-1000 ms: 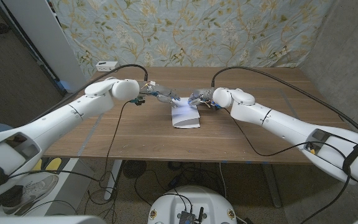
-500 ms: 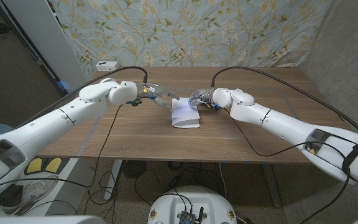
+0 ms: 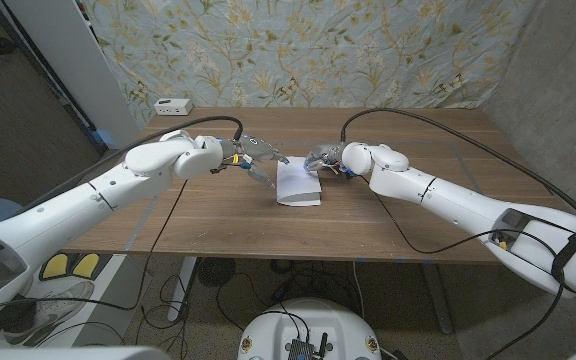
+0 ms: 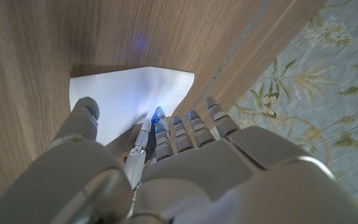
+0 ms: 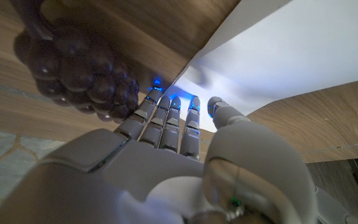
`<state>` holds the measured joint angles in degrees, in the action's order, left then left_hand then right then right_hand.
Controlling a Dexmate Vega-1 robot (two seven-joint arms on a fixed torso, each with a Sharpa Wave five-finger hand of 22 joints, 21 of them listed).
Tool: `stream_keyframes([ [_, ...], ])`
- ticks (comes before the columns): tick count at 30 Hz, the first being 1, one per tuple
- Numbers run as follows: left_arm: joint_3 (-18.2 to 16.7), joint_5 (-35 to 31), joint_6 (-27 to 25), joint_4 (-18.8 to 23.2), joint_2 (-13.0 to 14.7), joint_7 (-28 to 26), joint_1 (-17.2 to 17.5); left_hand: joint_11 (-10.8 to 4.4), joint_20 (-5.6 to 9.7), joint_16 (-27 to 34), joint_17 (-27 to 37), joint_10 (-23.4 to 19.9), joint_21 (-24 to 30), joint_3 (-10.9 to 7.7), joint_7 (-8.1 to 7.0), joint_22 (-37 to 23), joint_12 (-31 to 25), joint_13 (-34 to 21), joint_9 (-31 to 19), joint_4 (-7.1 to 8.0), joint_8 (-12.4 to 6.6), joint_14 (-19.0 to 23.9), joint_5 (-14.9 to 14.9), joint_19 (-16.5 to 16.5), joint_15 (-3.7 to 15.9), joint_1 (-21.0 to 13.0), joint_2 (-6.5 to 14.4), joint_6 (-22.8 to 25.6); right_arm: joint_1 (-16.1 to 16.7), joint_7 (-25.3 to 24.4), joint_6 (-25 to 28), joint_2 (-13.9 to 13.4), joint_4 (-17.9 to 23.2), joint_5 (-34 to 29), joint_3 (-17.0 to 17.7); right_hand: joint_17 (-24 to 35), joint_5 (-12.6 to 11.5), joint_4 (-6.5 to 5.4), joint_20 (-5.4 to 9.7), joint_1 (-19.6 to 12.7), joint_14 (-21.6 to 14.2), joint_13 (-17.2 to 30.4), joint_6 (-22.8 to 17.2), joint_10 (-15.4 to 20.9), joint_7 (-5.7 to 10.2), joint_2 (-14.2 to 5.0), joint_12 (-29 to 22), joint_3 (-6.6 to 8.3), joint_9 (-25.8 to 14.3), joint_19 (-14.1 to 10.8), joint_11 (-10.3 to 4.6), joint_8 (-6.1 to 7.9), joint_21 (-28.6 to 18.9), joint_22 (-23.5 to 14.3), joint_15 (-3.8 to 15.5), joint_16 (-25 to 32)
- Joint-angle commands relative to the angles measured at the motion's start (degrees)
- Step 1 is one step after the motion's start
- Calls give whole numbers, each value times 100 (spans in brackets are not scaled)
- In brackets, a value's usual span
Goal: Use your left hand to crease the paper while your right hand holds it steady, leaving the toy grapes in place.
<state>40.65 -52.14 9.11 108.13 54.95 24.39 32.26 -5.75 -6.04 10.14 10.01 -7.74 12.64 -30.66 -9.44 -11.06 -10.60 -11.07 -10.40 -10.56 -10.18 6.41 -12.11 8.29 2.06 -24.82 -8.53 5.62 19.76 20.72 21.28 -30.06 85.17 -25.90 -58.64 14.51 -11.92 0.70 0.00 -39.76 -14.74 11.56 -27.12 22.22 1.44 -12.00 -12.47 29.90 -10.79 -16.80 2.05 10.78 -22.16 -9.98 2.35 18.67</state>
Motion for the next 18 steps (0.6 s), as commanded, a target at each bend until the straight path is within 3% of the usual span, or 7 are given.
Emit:
stream_keyframes([
  [1,-42,-947,175,266,64,-163,223,13,7,-9,26,94,-7,21,-18,-23,-5,-17,-9,12,-42,-83,-48,-43,108,-136,-5,-64,14,25,103,-10,39,-26,-35,17,-8,-15,3,-27,-27,26,-25,-15,-9,70,10,-20,-12,-59,7,10,26,-25,-11,30],
  [9,5,-1472,315,239,10,-338,246,4,7,0,26,154,-4,23,-12,-23,-18,-19,-11,17,-49,-130,-87,-36,112,-299,0,-121,-25,63,119,28,-36,-42,-88,18,-6,-14,-1,-28,-26,26,-23,-8,-7,72,8,-25,-12,-59,7,10,32,-25,-10,32],
  [14,137,-2321,277,262,52,-890,333,-53,58,18,25,138,24,24,4,-23,-50,-19,-13,20,-71,-128,-121,37,123,-442,7,-120,-24,48,112,29,-47,-18,-77,19,-3,-16,1,-27,-29,26,-22,-6,-9,71,9,-28,-12,-61,19,10,37,-25,-12,35],
  [18,151,-2420,317,180,26,-1082,357,-89,95,25,24,133,41,34,3,-22,-65,-19,-14,19,-83,-127,-146,85,139,-535,-6,-120,-39,67,110,31,-66,-6,-82,19,-3,-15,-1,-29,-28,26,-24,-9,-8,70,11,-29,-12,-64,16,11,40,-25,-14,36],
])
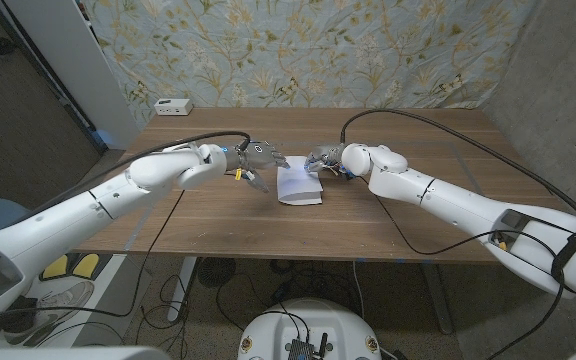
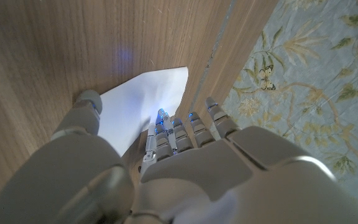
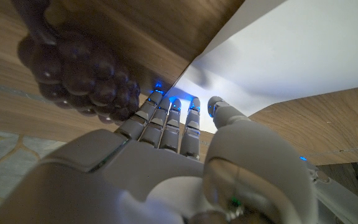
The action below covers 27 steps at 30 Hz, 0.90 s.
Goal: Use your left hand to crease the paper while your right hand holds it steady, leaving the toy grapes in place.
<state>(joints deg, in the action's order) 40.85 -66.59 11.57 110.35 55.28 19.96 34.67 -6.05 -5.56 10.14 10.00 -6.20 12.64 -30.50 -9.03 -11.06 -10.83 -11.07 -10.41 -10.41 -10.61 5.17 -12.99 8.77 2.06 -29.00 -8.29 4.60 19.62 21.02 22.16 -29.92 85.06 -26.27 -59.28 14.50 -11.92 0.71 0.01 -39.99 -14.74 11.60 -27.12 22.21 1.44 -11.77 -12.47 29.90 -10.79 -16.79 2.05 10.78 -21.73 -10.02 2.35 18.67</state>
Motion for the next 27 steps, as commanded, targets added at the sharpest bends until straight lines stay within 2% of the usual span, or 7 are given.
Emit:
stream_keyframes([
  [1,138,-1013,72,-59,-13,-663,116,-76,55,26,24,-21,45,22,-38,-22,-45,-20,-14,4,-42,-4,-65,48,144,-145,-33,-18,-26,32,22,19,-62,34,-18,20,-2,-15,0,-6,-27,23,-26,-6,-5,47,11,-30,-13,-63,10,12,-2,-21,-10,36],
  [16,204,-1052,120,-261,-75,-995,183,-71,78,48,21,52,58,73,-2,-27,-53,-20,-14,30,3,11,-123,94,202,-424,-42,-220,-103,37,-62,81,-237,94,-41,22,1,-17,-2,-7,-25,23,-22,-3,-6,47,12,-37,-13,-67,25,11,10,-22,-16,40],
  [27,277,-1242,-128,-491,-151,-1608,255,-68,86,109,21,-105,118,12,97,-41,-137,-18,-13,78,-66,219,-82,246,289,-784,243,-149,-150,44,-102,123,-342,150,-51,23,4,-19,-1,-6,-21,23,-23,-7,-6,49,15,-44,-13,-68,22,12,18,-22,-17,40],
])
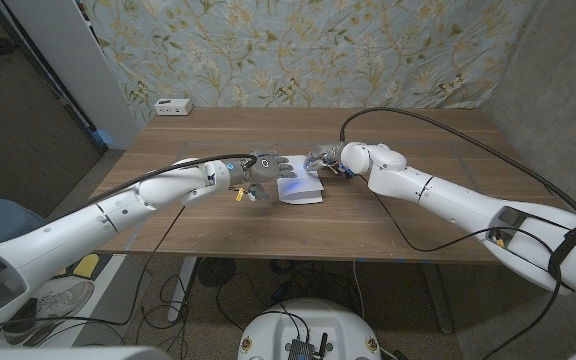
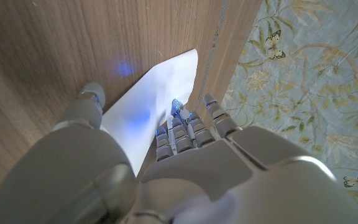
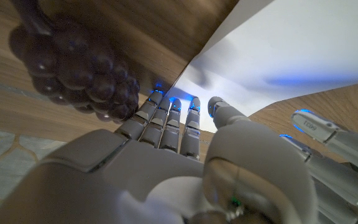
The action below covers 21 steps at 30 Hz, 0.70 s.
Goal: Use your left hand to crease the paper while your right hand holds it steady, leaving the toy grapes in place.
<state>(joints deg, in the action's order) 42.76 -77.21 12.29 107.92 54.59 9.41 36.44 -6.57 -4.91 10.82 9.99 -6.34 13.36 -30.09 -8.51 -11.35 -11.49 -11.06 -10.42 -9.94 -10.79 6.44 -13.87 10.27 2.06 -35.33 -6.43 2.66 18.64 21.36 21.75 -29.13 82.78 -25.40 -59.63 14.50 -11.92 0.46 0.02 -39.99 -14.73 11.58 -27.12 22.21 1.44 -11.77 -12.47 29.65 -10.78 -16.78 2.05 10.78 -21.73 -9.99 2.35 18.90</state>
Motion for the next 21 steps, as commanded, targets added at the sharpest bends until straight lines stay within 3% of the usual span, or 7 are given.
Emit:
stream_keyframes([
  [1,97,-192,-221,-281,-88,-651,84,-9,16,43,22,-139,50,-39,56,-14,-89,-18,-12,34,-57,113,20,108,302,-201,98,66,-55,8,-58,47,-119,62,-19,23,4,5,-1,-6,-18,25,-22,-9,-6,48,16,-20,-13,-68,17,12,20,-26,-18,17],
  [9,217,-351,-398,-472,-128,-1239,128,-38,73,85,17,-358,117,-87,95,-29,-151,-13,-12,34,-106,367,157,273,438,-553,375,240,-79,34,-52,46,-132,79,-34,24,6,4,-4,-5,-22,25,-23,15,-11,49,8,-24,-13,-70,38,12,26,-26,-19,20],
  [16,338,-446,-570,-645,-181,-1660,171,-51,94,118,14,-519,165,-61,110,-37,-192,-11,-13,31,-148,557,239,388,525,-698,445,415,-99,35,-81,52,-163,93,-41,24,7,3,-4,-6,-24,25,-30,6,-17,50,14,-29,-13,-72,9,15,33,-27,-23,23],
  [21,360,-167,-385,-638,-142,-1570,124,-82,121,120,12,-613,181,-32,100,-42,-214,-10,-13,35,-161,621,277,422,566,-749,462,498,-117,38,-95,67,-195,94,-53,24,8,3,-5,-7,-22,26,-30,15,-12,49,11,-31,-13,-74,10,15,38,-27,-22,23],
])
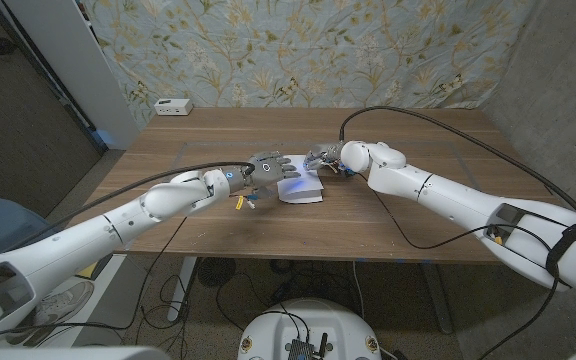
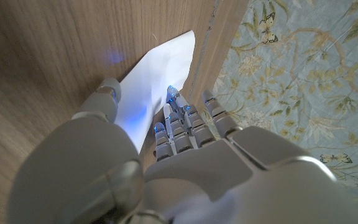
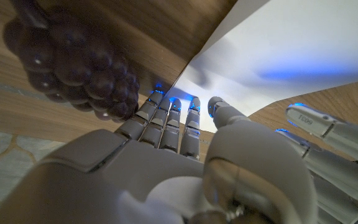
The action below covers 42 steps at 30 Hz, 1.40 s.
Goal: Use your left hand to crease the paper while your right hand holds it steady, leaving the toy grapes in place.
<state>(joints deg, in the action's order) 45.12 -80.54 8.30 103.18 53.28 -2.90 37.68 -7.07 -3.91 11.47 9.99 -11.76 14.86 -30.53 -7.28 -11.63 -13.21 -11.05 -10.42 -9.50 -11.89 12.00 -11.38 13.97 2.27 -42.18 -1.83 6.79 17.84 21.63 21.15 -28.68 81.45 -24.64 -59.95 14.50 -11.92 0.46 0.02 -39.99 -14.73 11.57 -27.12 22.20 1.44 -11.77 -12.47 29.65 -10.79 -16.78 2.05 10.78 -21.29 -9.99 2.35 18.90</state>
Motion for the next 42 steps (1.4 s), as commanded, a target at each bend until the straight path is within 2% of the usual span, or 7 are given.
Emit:
stream_keyframes([
  [1,131,150,22,-146,7,-354,0,-43,18,52,13,-74,32,20,-26,-13,-40,-11,-12,-6,-47,66,33,54,545,-63,-1,85,-43,20,-36,26,-71,19,-24,24,8,3,-5,-7,-23,27,-33,14,-12,49,11,-31,-13,-75,16,16,-5,-27,-19,24],
  [14,77,398,466,60,127,195,-129,-65,119,-81,20,187,-21,430,-204,-24,114,-13,-6,120,117,-155,117,-81,523,260,-232,-135,-57,18,-53,41,-88,26,-36,24,9,4,-4,-10,-23,27,-26,6,-19,48,16,-35,-13,-77,20,13,3,-27,-17,26],
  [19,108,28,197,27,127,-271,7,10,20,-49,22,152,-7,315,-36,-30,100,-16,-9,24,106,-109,75,-58,474,-102,47,-222,-36,17,-25,21,-38,25,-31,24,10,3,-4,-10,-23,28,-31,11,-16,48,15,-38,-13,-80,24,15,7,-27,-20,27],
  [26,197,-256,-24,-141,85,-783,77,-43,38,-11,13,-36,49,203,0,-38,40,-16,-15,-55,9,56,101,56,542,-537,293,26,-7,17,-5,-13,37,31,-16,25,10,0,-5,-8,-20,28,-32,5,-16,47,18,-41,-13,-80,16,15,13,-28,-18,28],
  [32,310,-312,-24,-247,63,-841,59,-56,66,6,9,-110,94,192,-4,-42,26,-16,-17,-76,-2,161,112,151,596,-702,334,95,17,19,4,-40,98,40,2,23,11,2,-9,-8,-24,28,-32,14,-17,53,16,-46,-13,-87,29,15,16,-28,-20,30],
  [40,218,48,183,-24,213,-531,60,-153,222,-31,21,-139,112,533,-175,-51,59,-14,-15,85,28,166,175,161,686,-468,120,208,22,53,54,-54,145,7,-15,22,14,1,-11,-2,-23,28,-31,10,-25,61,18,-58,-13,-92,25,14,22,-28,-17,30],
  [42,192,187,343,31,249,-346,19,-129,219,-76,23,-25,90,732,-186,-48,119,-14,-9,143,101,52,173,101,655,-255,-29,100,17,56,50,-45,132,3,-22,22,15,0,-11,-1,-20,28,-30,9,-23,62,19,-60,-13,-90,16,14,25,-28,-17,29],
])
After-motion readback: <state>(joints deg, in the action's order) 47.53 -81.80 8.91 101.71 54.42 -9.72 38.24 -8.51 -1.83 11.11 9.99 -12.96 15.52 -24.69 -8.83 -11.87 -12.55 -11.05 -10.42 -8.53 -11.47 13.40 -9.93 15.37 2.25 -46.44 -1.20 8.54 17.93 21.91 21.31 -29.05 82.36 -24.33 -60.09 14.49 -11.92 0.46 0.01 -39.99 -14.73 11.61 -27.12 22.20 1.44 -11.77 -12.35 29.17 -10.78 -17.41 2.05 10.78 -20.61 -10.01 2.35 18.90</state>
